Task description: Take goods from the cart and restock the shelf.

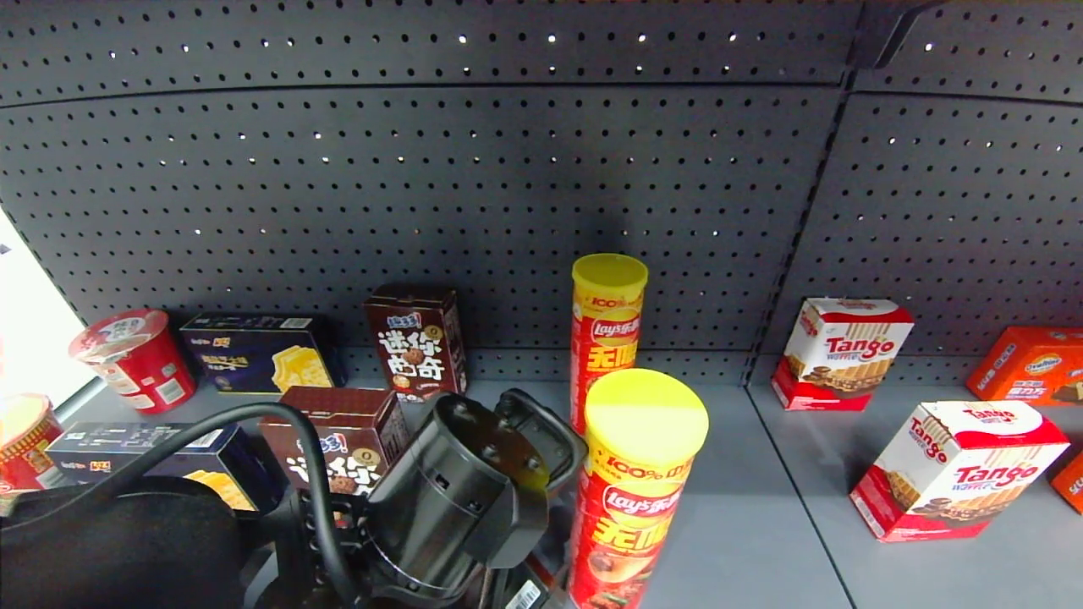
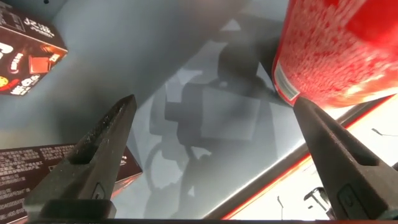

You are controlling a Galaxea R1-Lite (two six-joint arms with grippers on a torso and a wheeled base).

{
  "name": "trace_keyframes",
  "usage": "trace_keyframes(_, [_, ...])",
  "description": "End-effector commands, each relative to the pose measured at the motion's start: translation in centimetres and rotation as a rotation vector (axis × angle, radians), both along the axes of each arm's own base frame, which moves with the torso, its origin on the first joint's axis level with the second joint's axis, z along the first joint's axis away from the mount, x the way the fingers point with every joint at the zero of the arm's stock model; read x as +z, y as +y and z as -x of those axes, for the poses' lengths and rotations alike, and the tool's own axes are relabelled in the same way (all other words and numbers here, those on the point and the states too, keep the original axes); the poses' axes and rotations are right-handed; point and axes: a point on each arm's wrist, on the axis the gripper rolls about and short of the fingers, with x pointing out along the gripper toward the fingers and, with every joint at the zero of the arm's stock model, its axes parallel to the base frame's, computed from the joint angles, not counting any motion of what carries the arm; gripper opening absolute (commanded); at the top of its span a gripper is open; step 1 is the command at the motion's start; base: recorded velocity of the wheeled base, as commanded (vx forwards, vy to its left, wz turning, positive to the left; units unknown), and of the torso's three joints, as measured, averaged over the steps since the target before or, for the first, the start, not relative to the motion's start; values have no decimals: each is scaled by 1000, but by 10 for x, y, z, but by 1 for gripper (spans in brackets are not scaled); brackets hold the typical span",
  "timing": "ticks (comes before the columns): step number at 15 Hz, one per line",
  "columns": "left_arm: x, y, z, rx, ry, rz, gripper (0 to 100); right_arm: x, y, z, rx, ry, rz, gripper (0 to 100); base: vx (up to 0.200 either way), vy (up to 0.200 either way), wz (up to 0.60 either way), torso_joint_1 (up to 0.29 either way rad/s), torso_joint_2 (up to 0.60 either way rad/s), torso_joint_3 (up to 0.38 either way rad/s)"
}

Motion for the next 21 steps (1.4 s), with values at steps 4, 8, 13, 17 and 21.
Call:
trace_keyframes(4, [-4,0,-4,8,-1,-2,100,0,0,0,0,0,0,100,0,0,0,0,0,0])
trace_keyframes(8, [-6,-3,-3,-1,2,-6,100,0,0,0,0,0,0,100,0,0,0,0,0,0])
trace_keyframes(13, [-6,-3,-3,-2,4,-8,100,0,0,0,0,0,0,100,0,0,0,0,0,0])
trace_keyframes(17, [-8,-4,-3,-3,7,-14,100,0,0,0,-1,-1,0,100,0,0,0,0,0,0])
trace_keyframes(21, [-11,-5,-4,-4,13,-21,100,0,0,0,-1,-1,0,100,0,0,0,0,0,0])
